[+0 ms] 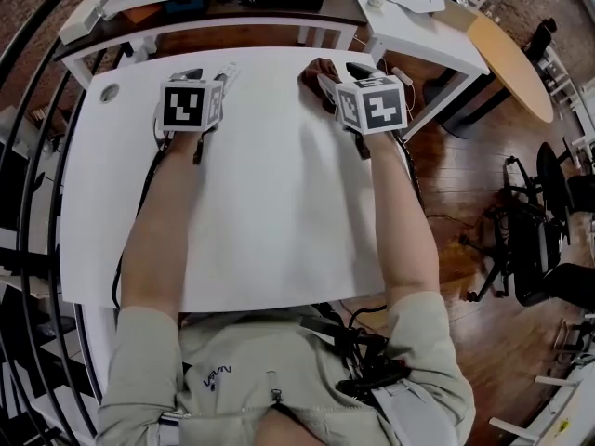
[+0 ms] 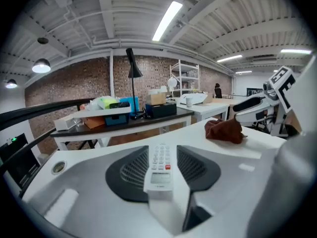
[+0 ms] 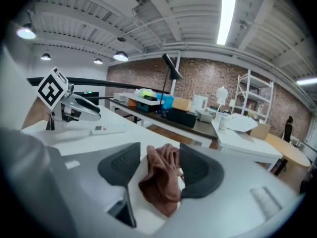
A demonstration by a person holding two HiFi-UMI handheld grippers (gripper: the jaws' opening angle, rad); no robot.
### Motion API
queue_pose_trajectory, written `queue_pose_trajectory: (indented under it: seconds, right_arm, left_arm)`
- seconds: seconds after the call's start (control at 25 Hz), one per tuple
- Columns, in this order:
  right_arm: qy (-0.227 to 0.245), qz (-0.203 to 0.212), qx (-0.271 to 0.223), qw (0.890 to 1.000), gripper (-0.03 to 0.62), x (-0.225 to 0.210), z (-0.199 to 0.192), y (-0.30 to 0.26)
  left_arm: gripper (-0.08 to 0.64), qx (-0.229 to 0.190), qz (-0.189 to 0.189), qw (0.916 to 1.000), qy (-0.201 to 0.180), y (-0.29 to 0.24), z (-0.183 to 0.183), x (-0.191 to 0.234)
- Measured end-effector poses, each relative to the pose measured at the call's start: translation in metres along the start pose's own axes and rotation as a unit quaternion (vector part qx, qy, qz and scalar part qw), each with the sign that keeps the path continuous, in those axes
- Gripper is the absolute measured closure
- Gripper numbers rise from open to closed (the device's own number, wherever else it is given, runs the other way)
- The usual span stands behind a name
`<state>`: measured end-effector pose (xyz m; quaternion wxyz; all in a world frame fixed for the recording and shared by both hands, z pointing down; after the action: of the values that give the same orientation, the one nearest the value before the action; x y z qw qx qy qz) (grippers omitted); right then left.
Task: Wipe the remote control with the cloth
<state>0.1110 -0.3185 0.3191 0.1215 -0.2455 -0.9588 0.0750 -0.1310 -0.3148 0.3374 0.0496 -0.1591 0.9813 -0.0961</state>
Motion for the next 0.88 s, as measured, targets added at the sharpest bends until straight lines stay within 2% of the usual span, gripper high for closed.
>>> queue_pose_trajectory:
  seconds: [0.12, 0.44, 0.6, 0.76, 0.88]
  right_arm:
    - [0.005, -0.010, -0.051, 0.999, 0.368, 0.008, 0.023, 0.030]
    - [0.013, -0.037, -0.161, 0.986, 0.476, 0.047, 0.068, 0.109]
    - [0.029, -0.046, -0.196, 0.979, 0.526, 0.068, 0.074, 0.149]
    - [0.040, -0.050, -0.218, 0.974, 0.560, 0.085, 0.073, 0.183]
    - [0.035, -0.053, -0.234, 0.970, 0.588, 0.094, 0.069, 0.204]
  left_arm:
    - [0.461, -0.063, -0.013, 0.9978, -0.014, 0.026, 0.024, -0.015]
    - [0.504, -0.203, -0.004, 0.9791, -0.002, 0.129, 0.074, -0.037]
    - [0.515, -0.238, -0.009, 0.9711, -0.005, 0.173, 0.074, -0.054]
    - [0.525, -0.250, -0.017, 0.9682, -0.004, 0.205, 0.064, -0.066]
    - [0.536, -0.262, -0.022, 0.9648, -0.017, 0.224, 0.060, -0.078]
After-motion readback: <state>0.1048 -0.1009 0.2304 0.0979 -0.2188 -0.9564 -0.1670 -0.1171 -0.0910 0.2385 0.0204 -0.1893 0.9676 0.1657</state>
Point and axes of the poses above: the fingertips, and each gripper's own axes: y backward along the fingers, x to its left, z out of its top, the point moved 2 cm from there along y, backward along the fingers, and after that the axes turned 14 degrees about -x, right-handed, at the moved point
